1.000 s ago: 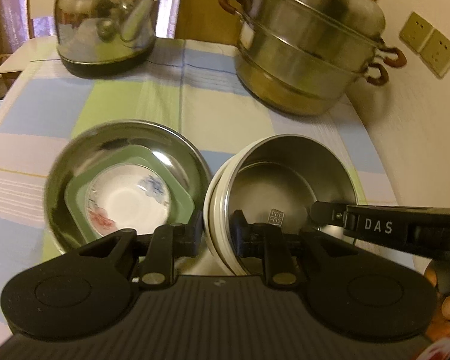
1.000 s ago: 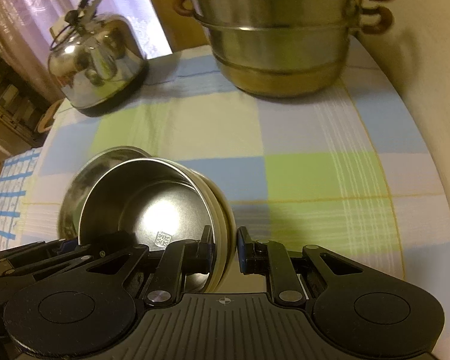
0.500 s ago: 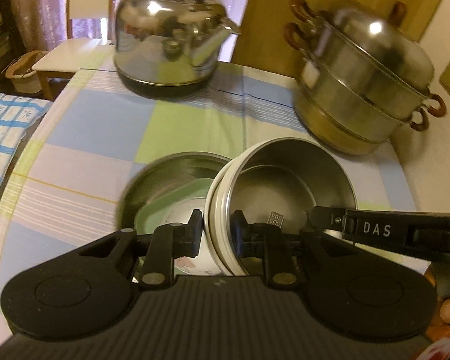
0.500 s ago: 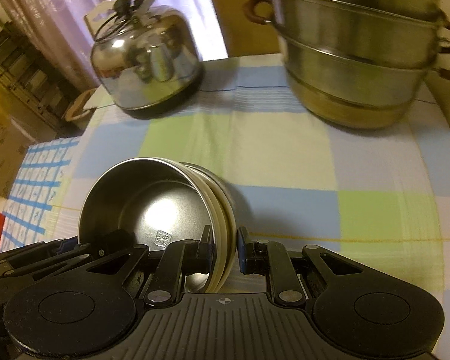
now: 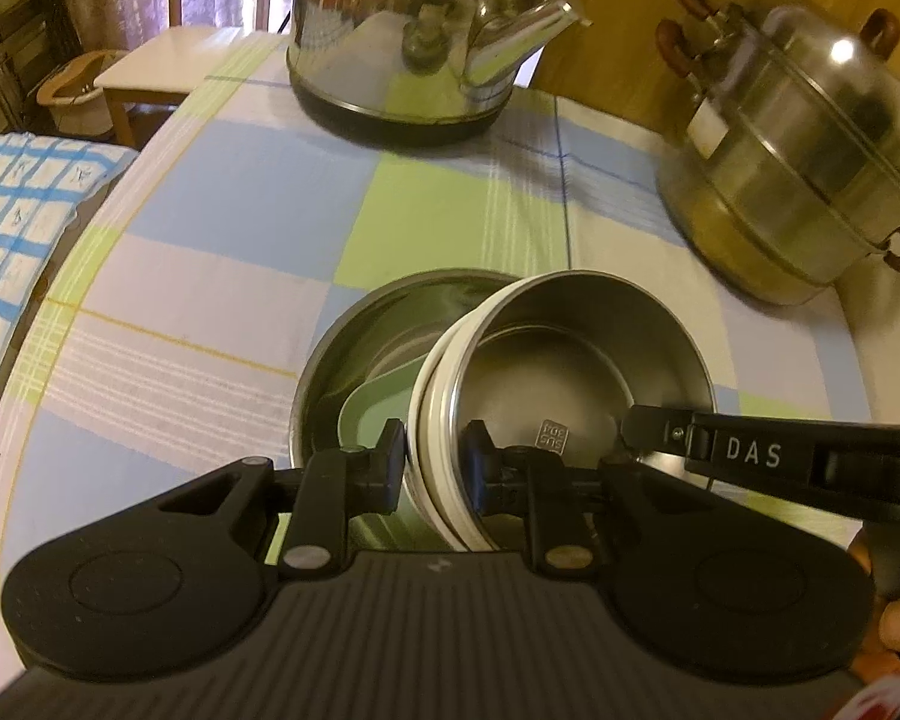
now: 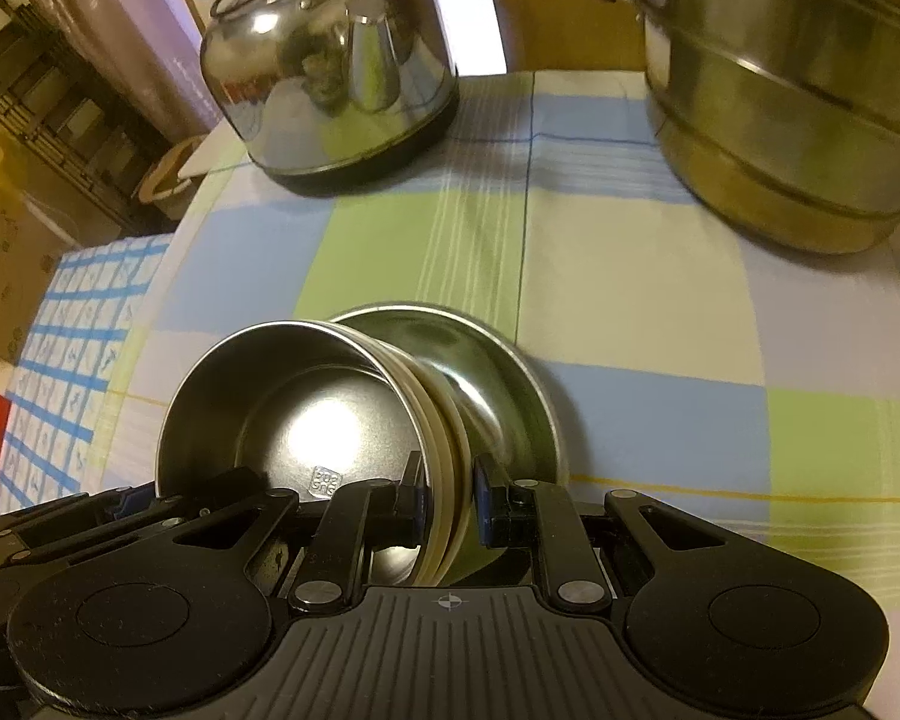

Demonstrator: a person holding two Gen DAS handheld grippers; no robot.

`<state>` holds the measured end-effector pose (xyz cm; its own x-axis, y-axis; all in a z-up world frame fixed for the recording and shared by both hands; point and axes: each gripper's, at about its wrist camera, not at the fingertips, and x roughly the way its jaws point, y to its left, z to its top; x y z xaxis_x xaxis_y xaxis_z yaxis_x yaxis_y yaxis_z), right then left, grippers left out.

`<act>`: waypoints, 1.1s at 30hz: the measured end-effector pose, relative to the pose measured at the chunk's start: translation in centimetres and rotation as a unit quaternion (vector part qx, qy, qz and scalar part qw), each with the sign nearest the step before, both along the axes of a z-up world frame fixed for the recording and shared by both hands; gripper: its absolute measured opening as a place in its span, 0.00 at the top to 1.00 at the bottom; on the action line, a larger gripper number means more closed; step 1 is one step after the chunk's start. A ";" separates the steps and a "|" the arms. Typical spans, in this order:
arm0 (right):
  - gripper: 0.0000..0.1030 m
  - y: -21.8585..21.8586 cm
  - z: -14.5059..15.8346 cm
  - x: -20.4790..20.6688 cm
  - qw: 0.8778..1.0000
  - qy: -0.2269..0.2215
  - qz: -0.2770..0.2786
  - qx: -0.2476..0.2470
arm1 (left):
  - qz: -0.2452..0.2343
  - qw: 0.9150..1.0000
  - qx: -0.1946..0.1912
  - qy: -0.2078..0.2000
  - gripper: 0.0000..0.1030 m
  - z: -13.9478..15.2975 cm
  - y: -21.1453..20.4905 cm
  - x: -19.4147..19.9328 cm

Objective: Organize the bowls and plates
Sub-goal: 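Lower the bowl stack onto the plates in the steel plate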

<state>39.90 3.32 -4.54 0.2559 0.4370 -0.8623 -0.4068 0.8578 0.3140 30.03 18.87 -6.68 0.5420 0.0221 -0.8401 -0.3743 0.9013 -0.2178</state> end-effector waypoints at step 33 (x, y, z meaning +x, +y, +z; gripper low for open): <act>0.84 0.7 -2.5 0.5 1.000 0.014 -0.017 0.000 | -0.012 1.000 -0.016 0.020 0.78 -2.6 0.8 1.0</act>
<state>40.39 4.00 -7.00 0.2472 0.4278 -0.8694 -0.3678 0.8715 0.3243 31.03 19.70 -9.29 0.5074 -0.0173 -0.8615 -0.3620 0.9030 -0.2314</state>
